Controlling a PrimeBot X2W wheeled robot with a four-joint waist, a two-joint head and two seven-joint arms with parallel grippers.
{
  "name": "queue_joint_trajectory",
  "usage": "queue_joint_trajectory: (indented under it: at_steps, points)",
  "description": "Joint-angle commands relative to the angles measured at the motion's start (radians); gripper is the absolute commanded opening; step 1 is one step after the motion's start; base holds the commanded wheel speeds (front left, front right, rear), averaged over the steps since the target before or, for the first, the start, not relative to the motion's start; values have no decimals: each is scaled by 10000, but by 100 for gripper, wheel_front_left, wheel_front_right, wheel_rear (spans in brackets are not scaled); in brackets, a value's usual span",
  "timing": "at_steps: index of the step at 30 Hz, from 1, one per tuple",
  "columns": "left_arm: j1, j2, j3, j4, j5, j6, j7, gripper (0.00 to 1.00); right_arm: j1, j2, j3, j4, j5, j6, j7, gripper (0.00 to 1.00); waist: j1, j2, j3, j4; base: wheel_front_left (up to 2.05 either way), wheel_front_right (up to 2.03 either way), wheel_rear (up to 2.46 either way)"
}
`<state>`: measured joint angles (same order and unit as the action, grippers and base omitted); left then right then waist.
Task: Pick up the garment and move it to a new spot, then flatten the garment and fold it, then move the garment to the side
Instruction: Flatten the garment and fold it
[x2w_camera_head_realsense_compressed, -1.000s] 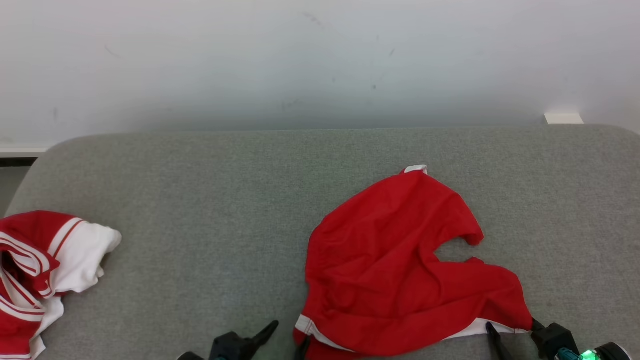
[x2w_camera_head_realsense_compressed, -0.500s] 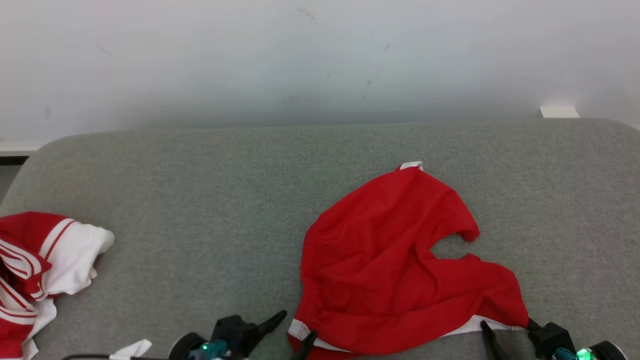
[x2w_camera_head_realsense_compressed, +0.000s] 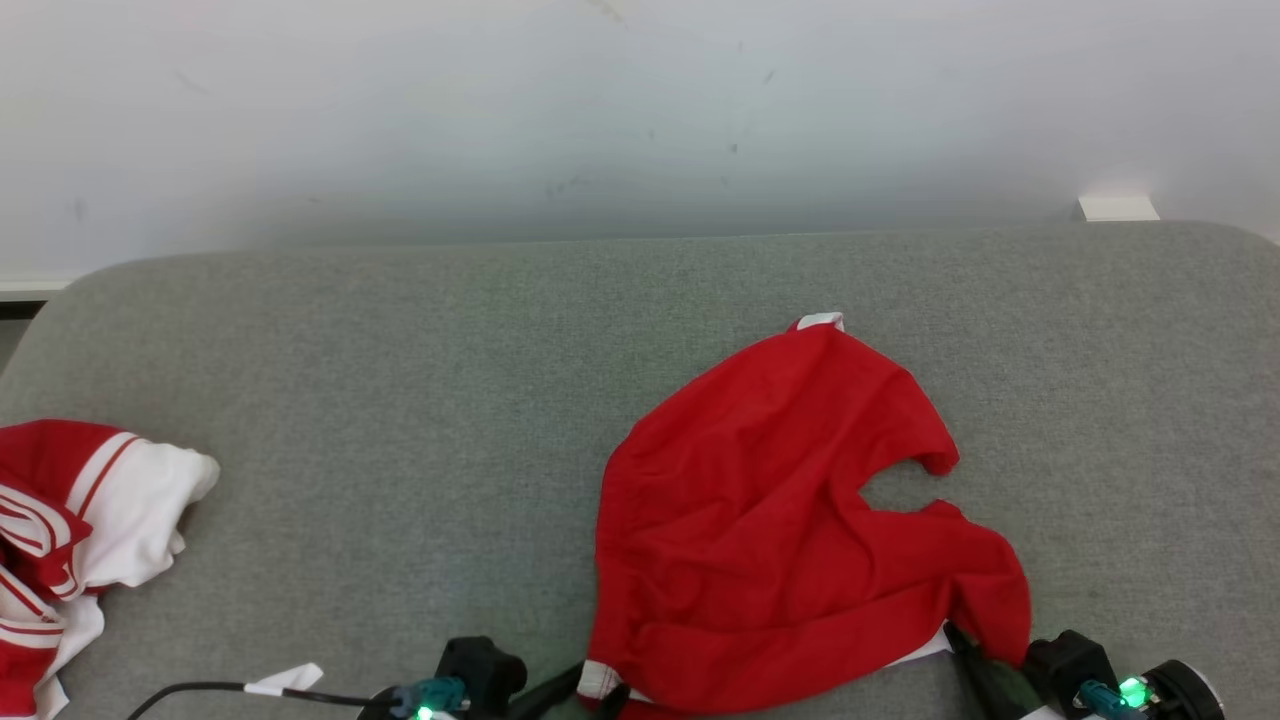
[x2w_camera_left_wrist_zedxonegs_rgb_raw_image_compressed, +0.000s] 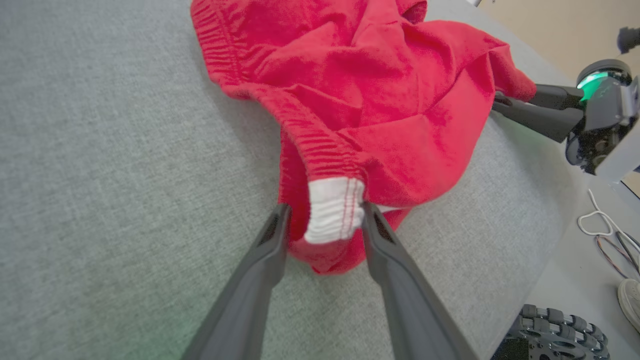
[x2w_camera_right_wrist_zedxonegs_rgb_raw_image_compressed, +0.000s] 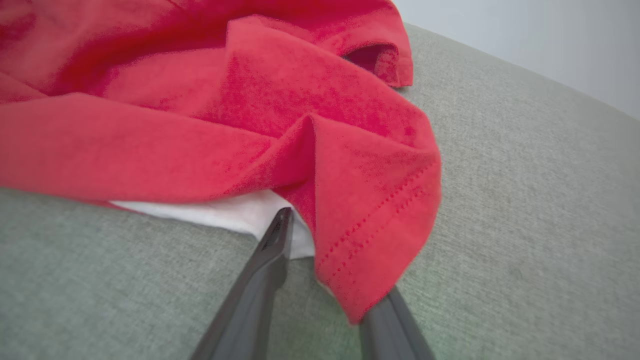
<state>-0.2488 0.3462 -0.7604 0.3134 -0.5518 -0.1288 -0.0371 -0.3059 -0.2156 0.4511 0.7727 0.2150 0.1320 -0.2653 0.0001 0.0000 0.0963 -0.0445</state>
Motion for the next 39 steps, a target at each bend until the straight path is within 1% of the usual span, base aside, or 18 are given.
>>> queue_joint_trajectory:
  at_steps: [1, 2, 4, 5, 8, 11, 13, 15, 17, 20, 22, 24, 27, 30, 34, 37, 39]
  points:
    - [-132, 28, -28, 57, -145, -19, -65, 49, -44, 33, 82, 80, 70, -27, 22, 25, -1, 0, -12, 10, 0, 0, 0]
    - [-190, 37, -90, 145, -213, -19, -122, 42, -79, 46, 173, 97, 164, -27, 22, 0, -1, 0, -28, 16, 0, 0, 0]
    - [-251, 44, -256, 294, -366, -19, -198, 23, -154, 41, 362, -31, 389, -27, 20, 0, -1, 0, -71, 22, 0, 0, 0]
    - [-274, 28, -336, 358, -499, -19, -218, 0, -148, 61, 444, -131, 602, -27, 18, 0, -1, 0, -117, 21, 0, 0, 0]
    - [-328, -5, -465, 405, -993, -19, -289, 0, -29, -73, 566, -384, 1327, -27, 15, 0, -1, 0, -300, 6, 0, 0, 0]
    - [-242, 24, -243, 100, -1806, -20, -483, 0, 218, -379, 837, -805, 2362, -27, 15, 0, -1, 0, -519, -32, 0, 0, 0]
    - [-120, 198, 19, -258, -2397, -20, -553, 0, 293, -706, 1116, -1263, 3303, -27, 132, 0, -1, 0, -676, -90, 0, 0, 0]
    - [-68, 418, 354, -692, -2781, -16, -621, 0, 316, -1247, 1300, -1977, 4257, -27, 469, 0, -1, 0, -827, -163, 0, 0, 0]
    - [32, 529, 640, -1298, -3181, 23, -582, 0, 499, -1740, 1421, -3110, 5550, -27, 937, 0, -1, 0, -959, -241, 0, 0, 0]
    - [139, 691, 999, -2543, -3828, 29, -378, 0, 717, -3042, 1388, -5278, 7268, -27, 1687, 0, -1, 0, -1083, -368, 0, 0, 0]
    - [193, 679, 1283, -3617, -4524, 17, -199, 0, 943, -3862, 1217, -6840, 8229, -26, 2064, 0, -1, 0, -1120, -429, 0, 0, 0]
    - [172, 883, 1518, -4695, -5071, 38, 89, 0, 1209, -4689, 902, -8299, 9046, -26, 2278, 0, -1, 0, -1173, -487, 0, 0, 0]
    - [74, 1205, 1907, -6198, -5729, 272, 559, 0, 1618, -5766, 200, -10151, 10127, -26, 2363, 0, -1, 0, -1221, -649, 0, 0, 0]
    - [-94, 1540, 2422, -7543, -6228, 727, 916, 0, 2111, -6706, -636, -11421, 11192, -26, 2423, 0, -1, 0, -1242, -784, 0, 0, 0]
    - [-425, 1849, 2901, -8836, -6633, 1395, 1430, 0, 2778, -7914, -1744, -12585, 12570, -26, 2653, 0, -1, 0, -1173, -891, 0, 0, 0]
    - [-734, 1942, 2977, -9395, -6784, 1834, 1822, 0, 3138, -8650, -2381, -13177, 13270, -26, 2852, 0, -1, 0, -1010, -932, 0, 0, 0]
    - [-978, 1951, 2917, -9617, -6895, 2045, 2108, 0, 3270, -9031, -2668, -13520, 13710, -26, 3063, 0, -1, 0, -811, -933, 0, 0, 0]
